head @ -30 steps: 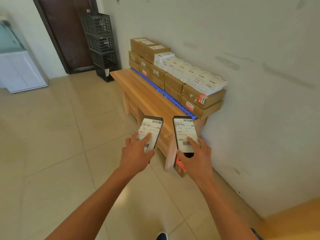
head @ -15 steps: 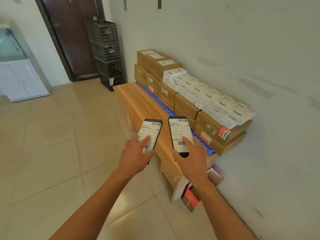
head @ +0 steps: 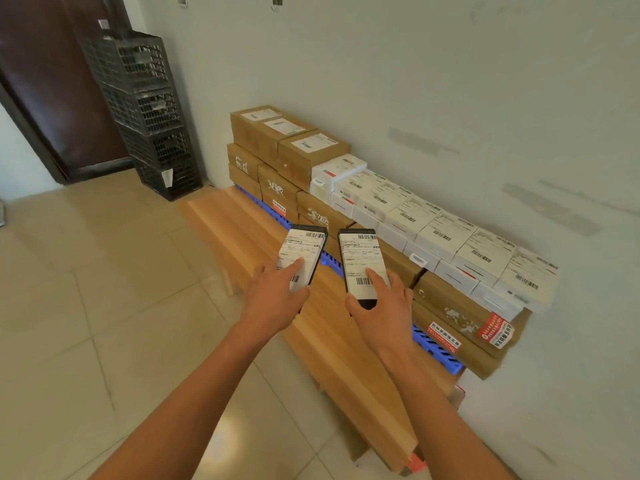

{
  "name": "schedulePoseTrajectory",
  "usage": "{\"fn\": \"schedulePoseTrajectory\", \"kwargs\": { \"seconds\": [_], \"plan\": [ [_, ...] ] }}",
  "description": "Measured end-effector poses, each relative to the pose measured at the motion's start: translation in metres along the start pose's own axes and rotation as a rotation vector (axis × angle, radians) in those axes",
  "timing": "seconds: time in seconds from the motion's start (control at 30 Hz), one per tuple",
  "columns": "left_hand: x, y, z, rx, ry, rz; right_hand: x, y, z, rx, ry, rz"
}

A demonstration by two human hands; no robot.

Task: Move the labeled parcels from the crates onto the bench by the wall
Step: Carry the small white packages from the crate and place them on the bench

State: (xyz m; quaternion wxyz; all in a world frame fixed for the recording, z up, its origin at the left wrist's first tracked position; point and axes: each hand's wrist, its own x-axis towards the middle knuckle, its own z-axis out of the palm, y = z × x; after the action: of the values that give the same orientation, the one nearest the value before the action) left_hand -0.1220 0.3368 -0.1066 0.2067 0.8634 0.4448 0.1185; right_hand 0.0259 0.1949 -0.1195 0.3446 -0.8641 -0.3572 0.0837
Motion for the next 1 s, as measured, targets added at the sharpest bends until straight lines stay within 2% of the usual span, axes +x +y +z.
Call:
{"fn": "schedulePoseTrajectory", "kwargs": {
  "seconds": [0.33, 0.73, 1.0],
  "plan": [
    [0.195, 0.029, 0.018, 0.030, -0.091, 0.172, 0.163, 0.005, 0.020, -0.001, 0.147, 0.098],
    [0.350, 0.078, 0.036, 0.228, -0.154, 0.412, 0.287, 0.008, 0.036, -0.043, 0.185, 0.313],
    [0.446, 0.076, 0.058, 0.273, -0.213, 0.590, 0.351, -0.012, 0.071, -0.073, 0.269, 0.491]
  ]
}}
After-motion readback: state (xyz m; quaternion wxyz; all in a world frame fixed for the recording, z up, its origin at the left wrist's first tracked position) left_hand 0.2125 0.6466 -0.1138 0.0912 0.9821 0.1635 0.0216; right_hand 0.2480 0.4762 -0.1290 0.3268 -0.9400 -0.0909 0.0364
